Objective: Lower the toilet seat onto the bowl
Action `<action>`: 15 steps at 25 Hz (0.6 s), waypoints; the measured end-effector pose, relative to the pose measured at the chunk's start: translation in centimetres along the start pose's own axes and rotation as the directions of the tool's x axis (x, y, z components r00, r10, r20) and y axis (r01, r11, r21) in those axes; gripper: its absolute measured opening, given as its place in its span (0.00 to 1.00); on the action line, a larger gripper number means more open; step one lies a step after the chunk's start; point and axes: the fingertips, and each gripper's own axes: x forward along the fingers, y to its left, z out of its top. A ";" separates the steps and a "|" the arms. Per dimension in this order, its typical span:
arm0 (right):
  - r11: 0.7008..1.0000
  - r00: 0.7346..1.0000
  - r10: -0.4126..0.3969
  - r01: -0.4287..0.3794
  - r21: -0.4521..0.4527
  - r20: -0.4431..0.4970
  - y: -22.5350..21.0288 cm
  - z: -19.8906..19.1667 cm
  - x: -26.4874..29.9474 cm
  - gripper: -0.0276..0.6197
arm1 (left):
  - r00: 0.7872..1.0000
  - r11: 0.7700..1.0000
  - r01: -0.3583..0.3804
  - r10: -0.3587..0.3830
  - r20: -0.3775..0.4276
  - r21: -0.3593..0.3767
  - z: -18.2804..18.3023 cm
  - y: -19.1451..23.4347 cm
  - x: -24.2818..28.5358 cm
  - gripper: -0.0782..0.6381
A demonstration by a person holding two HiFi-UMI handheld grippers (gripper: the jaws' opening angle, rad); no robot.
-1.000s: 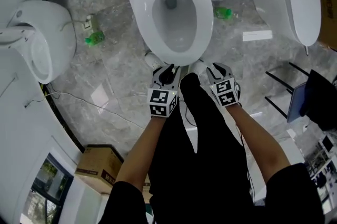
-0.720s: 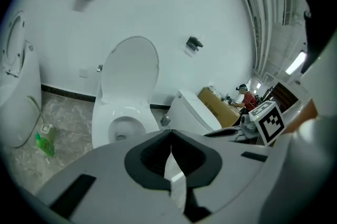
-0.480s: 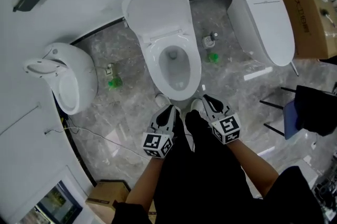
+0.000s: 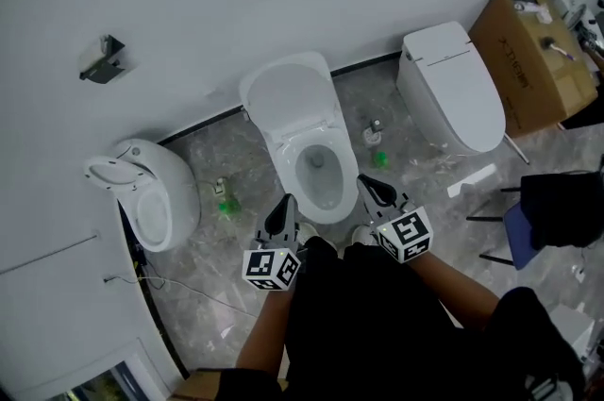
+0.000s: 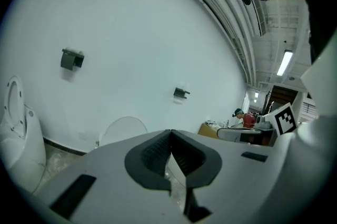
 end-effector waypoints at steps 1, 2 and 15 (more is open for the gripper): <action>1.000 1.000 -0.009 0.009 -0.011 0.027 -0.3 1.6 0.2 0.09 | 1.000 0.999 -0.010 0.010 0.020 0.033 1.5 0.1 -0.3 0.13; 1.000 0.999 -0.014 0.015 -0.022 0.051 -0.4 3.0 0.2 0.09 | 0.999 0.997 -0.021 0.019 0.036 0.074 2.8 0.2 -0.7 0.13; 0.995 0.987 0.018 -0.002 -0.103 0.157 1.6 10.4 0.9 0.09 | 0.980 0.984 -0.154 0.141 0.142 0.085 8.8 4.0 -6.3 0.13</action>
